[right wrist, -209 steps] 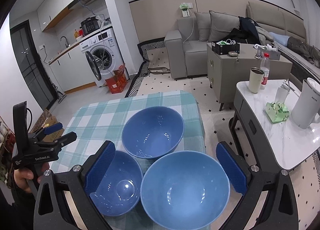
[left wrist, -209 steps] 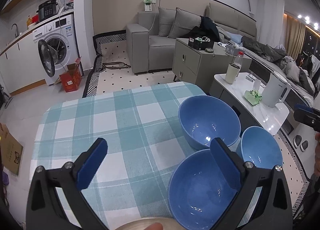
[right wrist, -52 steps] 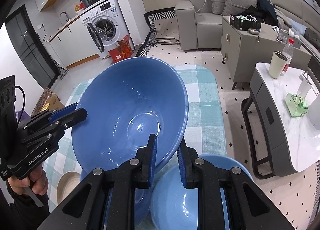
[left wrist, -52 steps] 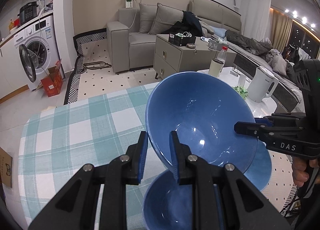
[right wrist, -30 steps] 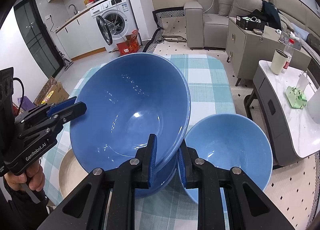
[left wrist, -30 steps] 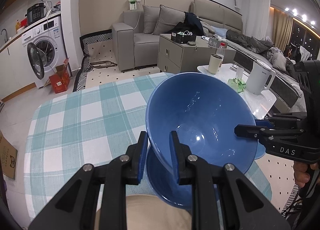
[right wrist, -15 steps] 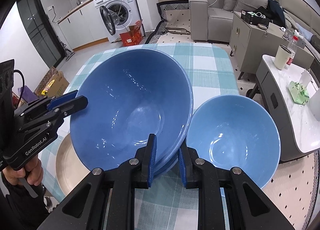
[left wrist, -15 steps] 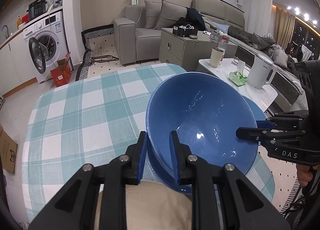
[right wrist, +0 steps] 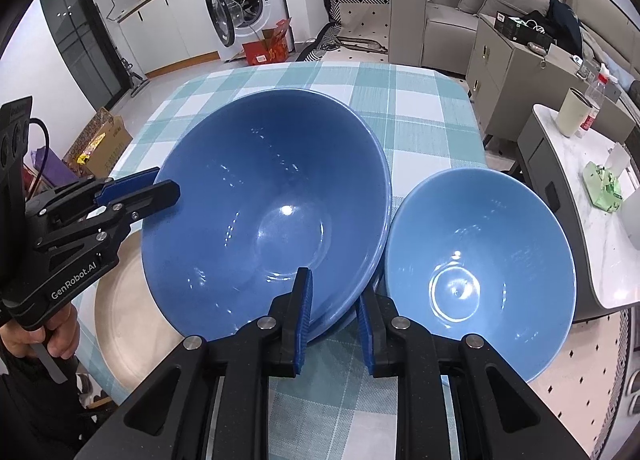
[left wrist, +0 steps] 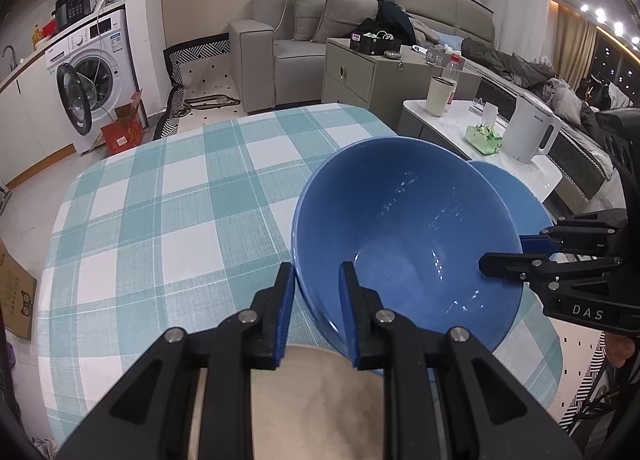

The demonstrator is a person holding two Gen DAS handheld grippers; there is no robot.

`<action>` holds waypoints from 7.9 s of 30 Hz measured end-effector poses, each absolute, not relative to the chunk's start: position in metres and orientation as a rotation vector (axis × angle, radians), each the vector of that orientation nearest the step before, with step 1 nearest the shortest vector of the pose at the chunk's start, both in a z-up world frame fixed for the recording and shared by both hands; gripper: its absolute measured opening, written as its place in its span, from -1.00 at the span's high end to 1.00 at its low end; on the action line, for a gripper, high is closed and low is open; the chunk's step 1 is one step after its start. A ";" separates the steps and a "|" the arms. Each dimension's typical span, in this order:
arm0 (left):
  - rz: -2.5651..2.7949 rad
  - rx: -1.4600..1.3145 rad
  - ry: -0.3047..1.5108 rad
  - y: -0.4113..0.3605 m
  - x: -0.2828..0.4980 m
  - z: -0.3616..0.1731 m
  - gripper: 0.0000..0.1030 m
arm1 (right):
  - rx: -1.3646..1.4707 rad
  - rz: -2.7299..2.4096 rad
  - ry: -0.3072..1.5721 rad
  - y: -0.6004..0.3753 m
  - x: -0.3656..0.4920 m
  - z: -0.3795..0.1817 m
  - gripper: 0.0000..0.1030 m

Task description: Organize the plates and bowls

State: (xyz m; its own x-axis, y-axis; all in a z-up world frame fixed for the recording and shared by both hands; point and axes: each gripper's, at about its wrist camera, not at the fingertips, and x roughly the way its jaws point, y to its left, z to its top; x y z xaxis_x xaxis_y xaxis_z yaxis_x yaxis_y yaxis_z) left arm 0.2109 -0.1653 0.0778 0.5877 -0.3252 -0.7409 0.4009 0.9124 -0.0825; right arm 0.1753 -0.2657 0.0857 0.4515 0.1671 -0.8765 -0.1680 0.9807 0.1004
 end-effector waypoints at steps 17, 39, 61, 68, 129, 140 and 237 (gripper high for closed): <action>-0.424 0.132 0.878 -0.173 0.216 0.067 0.61 | -0.040 0.203 1.132 -0.265 0.180 0.075 0.57; -0.418 0.141 0.925 -0.174 0.223 0.058 0.59 | -0.195 0.129 1.144 -0.244 0.184 0.072 0.46; -0.439 0.131 0.944 -0.171 0.224 0.052 0.52 | -0.416 0.020 1.128 -0.222 0.185 0.058 0.28; -0.444 0.126 0.941 -0.168 0.222 0.054 0.50 | -0.438 0.013 1.125 -0.218 0.186 0.052 0.14; -0.659 0.095 0.724 -0.266 0.227 0.120 -1.00 | 0.132 -0.092 0.778 -0.411 0.079 0.154 -0.99; -0.694 0.221 0.750 -0.298 0.236 0.114 -1.00 | 0.204 -0.100 0.835 -0.431 0.088 0.129 -0.99; -0.830 0.381 0.927 -0.361 0.268 0.050 0.35 | 0.211 -0.020 1.049 -0.422 0.133 0.045 0.06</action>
State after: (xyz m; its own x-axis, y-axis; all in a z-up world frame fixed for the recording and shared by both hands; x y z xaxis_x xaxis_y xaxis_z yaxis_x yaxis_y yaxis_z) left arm 0.2684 -0.3605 0.0496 0.3292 -0.4621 -0.8235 0.7681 0.6383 -0.0512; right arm 0.1326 -0.4218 0.0446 0.5003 0.0840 -0.8618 0.1173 0.9795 0.1636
